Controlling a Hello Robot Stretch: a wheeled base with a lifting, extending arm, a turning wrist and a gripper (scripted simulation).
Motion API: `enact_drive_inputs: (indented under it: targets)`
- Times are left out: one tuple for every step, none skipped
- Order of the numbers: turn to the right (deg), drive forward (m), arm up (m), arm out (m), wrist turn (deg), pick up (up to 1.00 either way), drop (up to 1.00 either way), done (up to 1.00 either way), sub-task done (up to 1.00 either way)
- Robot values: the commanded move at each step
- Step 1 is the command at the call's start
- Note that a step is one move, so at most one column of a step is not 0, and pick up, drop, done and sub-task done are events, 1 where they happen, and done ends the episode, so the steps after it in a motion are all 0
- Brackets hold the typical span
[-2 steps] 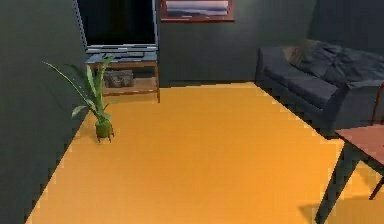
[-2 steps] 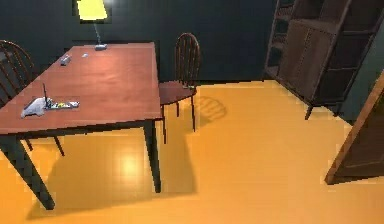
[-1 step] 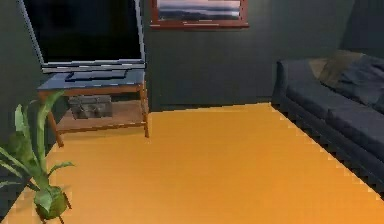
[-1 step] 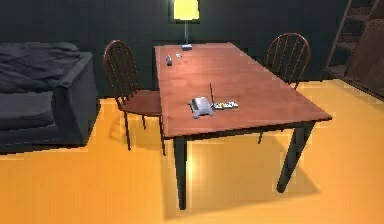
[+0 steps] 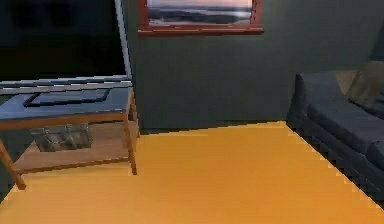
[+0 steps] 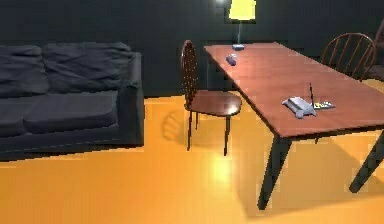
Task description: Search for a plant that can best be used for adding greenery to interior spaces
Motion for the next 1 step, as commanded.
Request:
enact_drive_inputs:
  targets:
    - [-45.0,0.0,0.0,0.0,0.0,0.0,0.0,0.0,0.0]
